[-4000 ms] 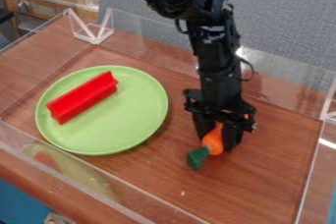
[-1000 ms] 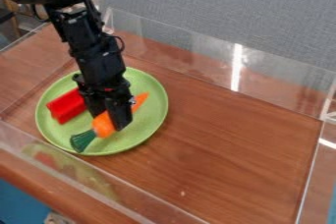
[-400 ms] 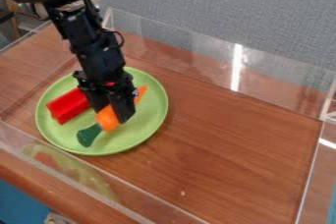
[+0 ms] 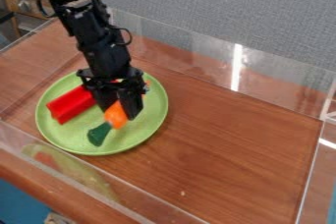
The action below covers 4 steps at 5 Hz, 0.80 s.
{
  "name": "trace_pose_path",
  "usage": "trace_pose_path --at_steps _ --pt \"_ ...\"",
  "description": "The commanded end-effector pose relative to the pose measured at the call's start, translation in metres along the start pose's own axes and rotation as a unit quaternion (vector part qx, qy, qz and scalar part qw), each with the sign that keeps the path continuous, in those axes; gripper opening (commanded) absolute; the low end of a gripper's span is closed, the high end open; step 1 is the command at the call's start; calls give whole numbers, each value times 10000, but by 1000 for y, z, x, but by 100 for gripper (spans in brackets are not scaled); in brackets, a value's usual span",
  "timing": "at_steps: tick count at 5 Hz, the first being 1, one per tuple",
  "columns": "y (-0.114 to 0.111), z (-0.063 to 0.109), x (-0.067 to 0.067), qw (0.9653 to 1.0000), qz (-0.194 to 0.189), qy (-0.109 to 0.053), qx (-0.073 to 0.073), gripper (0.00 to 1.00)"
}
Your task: Move the carrot from the green plate to the table
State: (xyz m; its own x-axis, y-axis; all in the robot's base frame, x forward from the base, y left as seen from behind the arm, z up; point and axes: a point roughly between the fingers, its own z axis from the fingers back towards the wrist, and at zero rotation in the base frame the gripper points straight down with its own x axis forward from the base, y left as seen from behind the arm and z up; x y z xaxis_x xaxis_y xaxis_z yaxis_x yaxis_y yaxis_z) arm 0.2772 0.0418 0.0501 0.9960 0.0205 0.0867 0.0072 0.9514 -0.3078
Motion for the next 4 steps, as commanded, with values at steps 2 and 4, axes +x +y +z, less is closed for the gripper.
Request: trace_pose_path --at_steps 2,4 --pt "-8 5 -5 9996 53 -208 200 0" --pt "-10 2 -8 9995 -49 -116 294 0"
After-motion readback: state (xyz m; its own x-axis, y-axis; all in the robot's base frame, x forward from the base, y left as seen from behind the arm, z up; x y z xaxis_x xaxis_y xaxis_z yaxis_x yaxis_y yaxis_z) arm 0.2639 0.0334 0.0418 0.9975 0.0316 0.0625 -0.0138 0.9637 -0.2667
